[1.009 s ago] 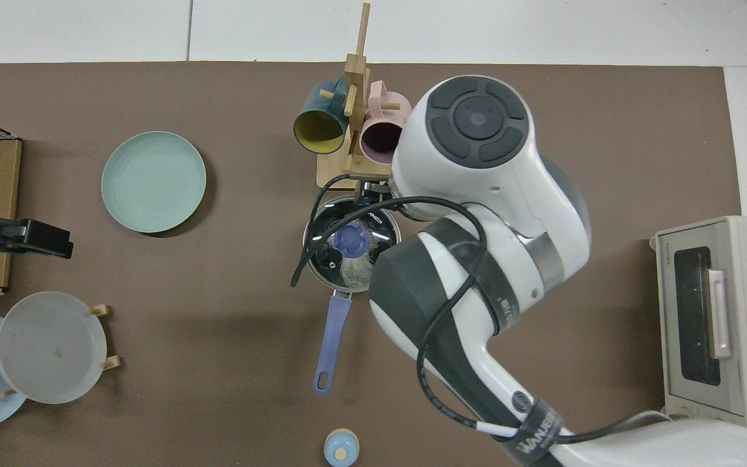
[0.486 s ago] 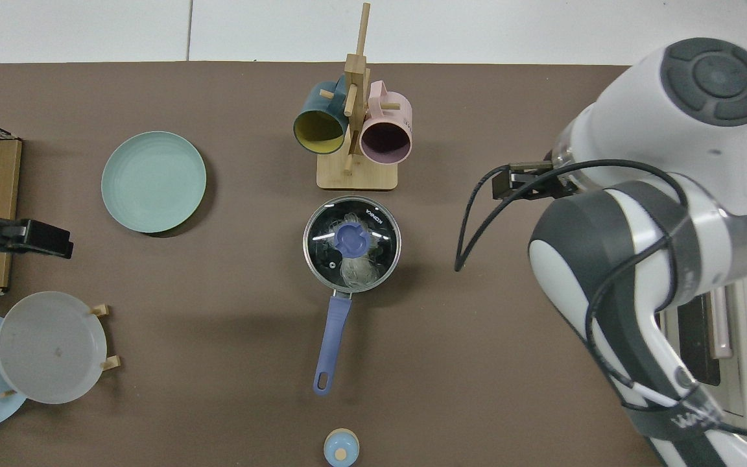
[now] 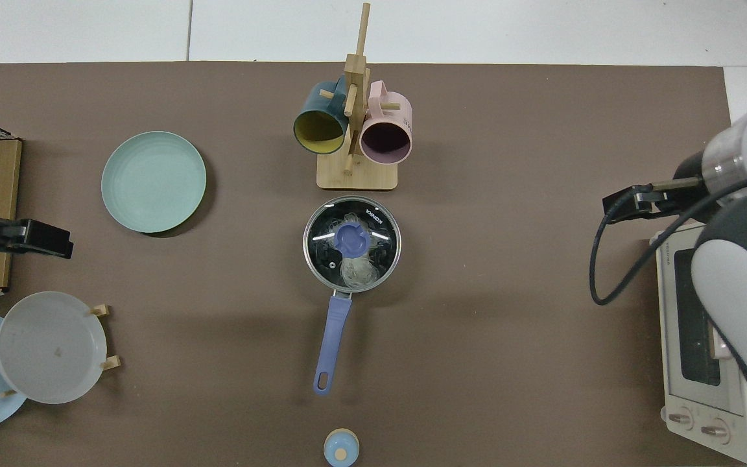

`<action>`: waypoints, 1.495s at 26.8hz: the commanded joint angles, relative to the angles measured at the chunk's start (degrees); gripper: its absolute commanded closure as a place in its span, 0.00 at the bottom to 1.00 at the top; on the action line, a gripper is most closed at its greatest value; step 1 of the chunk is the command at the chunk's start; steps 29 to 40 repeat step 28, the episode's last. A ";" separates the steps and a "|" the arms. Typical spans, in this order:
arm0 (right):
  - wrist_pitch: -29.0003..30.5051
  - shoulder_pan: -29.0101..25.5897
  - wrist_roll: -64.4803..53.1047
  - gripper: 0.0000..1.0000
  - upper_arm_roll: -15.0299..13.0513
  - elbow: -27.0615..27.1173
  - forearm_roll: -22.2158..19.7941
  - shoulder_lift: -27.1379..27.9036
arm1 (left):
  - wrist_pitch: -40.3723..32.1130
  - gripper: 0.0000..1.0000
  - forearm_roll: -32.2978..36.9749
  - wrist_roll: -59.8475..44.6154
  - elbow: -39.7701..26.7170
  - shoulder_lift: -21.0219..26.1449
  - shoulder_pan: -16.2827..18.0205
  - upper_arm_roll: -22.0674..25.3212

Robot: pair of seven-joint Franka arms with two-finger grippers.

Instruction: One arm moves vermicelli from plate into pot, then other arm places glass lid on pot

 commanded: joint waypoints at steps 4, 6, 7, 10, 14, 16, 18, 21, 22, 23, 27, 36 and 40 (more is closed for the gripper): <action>-1.25 -3.43 -8.41 0.00 -1.01 -3.46 1.30 -6.25 | 0.47 0.00 -0.07 -0.01 -1.44 -1.33 -0.60 0.42; -2.13 -3.69 -8.33 0.00 -1.10 -3.55 1.30 -7.30 | 0.47 0.00 -0.07 -0.01 -1.44 -1.33 -0.60 0.42; -2.22 -4.04 -8.07 0.00 -1.01 -3.63 1.30 -7.83 | 0.47 0.00 -0.07 -0.01 -1.53 -1.33 -0.60 0.42; -2.04 -4.66 -7.54 0.00 -1.01 -5.30 1.39 -9.76 | 0.47 0.00 -0.07 -0.01 -1.53 -1.33 -0.60 0.42; -1.78 -6.24 -4.56 0.00 -1.01 -6.53 1.39 -10.82 | 0.47 0.00 -0.07 -0.01 -1.44 -1.33 -0.60 0.42; -1.69 -6.50 -2.97 0.00 -1.01 -6.54 1.74 -10.74 | 0.47 0.00 -0.07 -0.01 -1.53 -1.33 -0.60 0.42; -1.52 -6.59 -1.22 0.00 -1.01 -6.27 2.79 -10.56 | 0.47 0.00 -0.07 -0.01 -1.44 -1.33 -0.60 0.42; -1.51 -6.24 0.63 0.00 -1.01 -6.18 2.98 -10.47 | 0.47 0.00 -0.07 -0.01 -1.44 -1.33 -0.60 0.42; -1.78 -6.16 0.81 0.00 -1.01 -6.18 3.06 -10.47 | 0.47 0.00 -0.07 -0.01 -1.53 -1.33 -0.60 0.42; -2.04 -6.07 0.99 0.00 -1.01 -6.18 3.06 -10.47 | 0.47 0.00 -0.07 -0.01 -1.44 -1.33 -0.60 0.42; -2.83 -5.54 2.39 0.00 -0.75 -5.92 3.06 -10.47 | 0.47 0.00 -0.07 -0.01 -1.44 -1.33 -0.60 0.42; -2.92 -5.54 3.00 0.00 -0.66 -5.92 3.06 -10.47 | 0.47 0.00 -0.07 -0.01 -1.53 -1.33 -0.60 0.42; -2.92 -5.54 3.00 0.00 -0.66 -5.92 3.06 -10.47 | 0.47 0.00 -0.07 -0.01 -1.53 -1.33 -0.60 0.42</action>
